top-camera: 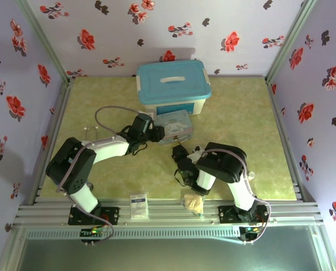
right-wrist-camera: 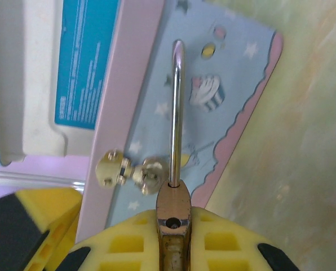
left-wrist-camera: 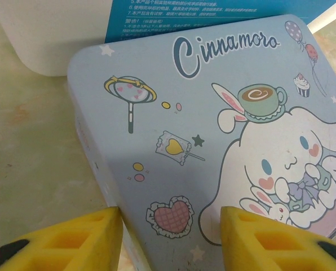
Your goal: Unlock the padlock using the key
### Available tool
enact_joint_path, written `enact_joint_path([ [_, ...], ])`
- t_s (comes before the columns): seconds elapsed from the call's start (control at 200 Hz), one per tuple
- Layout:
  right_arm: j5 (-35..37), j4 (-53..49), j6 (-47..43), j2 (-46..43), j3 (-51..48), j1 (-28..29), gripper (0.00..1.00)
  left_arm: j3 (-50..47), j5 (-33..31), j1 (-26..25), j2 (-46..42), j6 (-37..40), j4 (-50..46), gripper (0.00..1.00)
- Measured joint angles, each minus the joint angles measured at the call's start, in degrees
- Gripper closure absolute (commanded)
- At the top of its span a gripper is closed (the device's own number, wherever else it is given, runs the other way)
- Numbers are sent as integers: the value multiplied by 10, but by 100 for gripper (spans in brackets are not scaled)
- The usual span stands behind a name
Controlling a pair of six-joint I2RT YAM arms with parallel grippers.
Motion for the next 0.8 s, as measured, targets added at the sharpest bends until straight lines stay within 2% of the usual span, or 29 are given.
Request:
enact_joint_path([
  [0.215, -2, 2, -10, -1, -2, -20, 100, -2, 0, 1, 0, 0, 6, 59],
  [0.42, -48, -43, -68, -45, -33, -56, 100, -2, 5, 8, -1, 7, 6, 59],
  [0.635, -161, -138, -97, -116, -64, -108, 100, 5, 19, 18, -1, 20, -6, 58],
  [0.8, -273, -148, -100, -128, -68, -155, 100, 14, 20, 20, -1, 28, -22, 57],
])
